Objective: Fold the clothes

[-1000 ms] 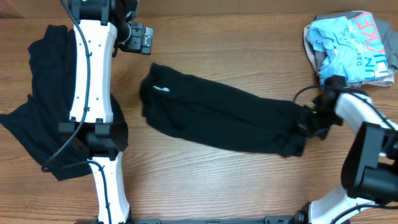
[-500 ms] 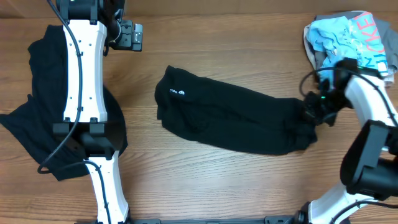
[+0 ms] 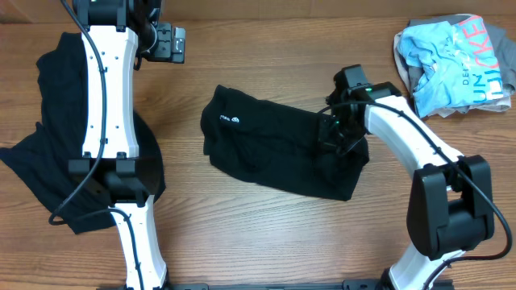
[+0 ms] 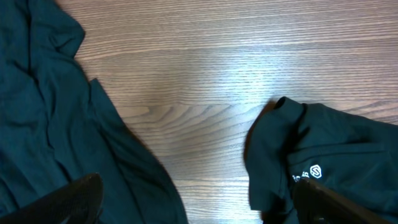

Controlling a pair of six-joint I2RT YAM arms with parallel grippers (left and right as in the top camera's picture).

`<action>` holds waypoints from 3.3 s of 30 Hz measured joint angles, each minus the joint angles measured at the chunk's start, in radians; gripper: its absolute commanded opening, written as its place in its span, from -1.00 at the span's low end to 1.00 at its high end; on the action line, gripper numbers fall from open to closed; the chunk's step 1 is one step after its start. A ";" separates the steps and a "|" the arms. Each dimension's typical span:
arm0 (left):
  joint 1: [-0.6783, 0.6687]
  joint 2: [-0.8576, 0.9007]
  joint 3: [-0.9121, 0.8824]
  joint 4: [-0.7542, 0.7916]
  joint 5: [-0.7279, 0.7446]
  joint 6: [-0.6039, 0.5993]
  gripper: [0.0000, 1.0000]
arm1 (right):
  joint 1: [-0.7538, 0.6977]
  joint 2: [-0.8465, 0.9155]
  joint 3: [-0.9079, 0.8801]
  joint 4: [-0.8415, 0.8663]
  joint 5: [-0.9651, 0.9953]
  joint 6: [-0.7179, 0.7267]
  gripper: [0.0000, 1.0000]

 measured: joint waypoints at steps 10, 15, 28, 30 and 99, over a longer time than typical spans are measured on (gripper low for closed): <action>0.000 0.000 0.000 0.005 0.013 0.000 1.00 | -0.022 0.003 0.116 -0.192 0.005 -0.005 0.25; 0.000 0.000 0.000 0.005 0.016 0.000 1.00 | -0.070 0.003 0.195 -0.283 0.078 -0.016 0.25; 0.000 0.000 0.000 0.006 0.017 0.000 1.00 | -0.154 0.003 -0.009 -0.166 0.168 -0.112 0.19; 0.000 0.000 0.000 0.006 0.016 0.000 1.00 | -0.163 0.003 -0.028 -0.140 0.169 -0.121 0.15; 0.000 0.000 0.000 -0.002 0.021 0.002 1.00 | 0.004 0.052 0.218 -0.239 0.101 0.089 -0.92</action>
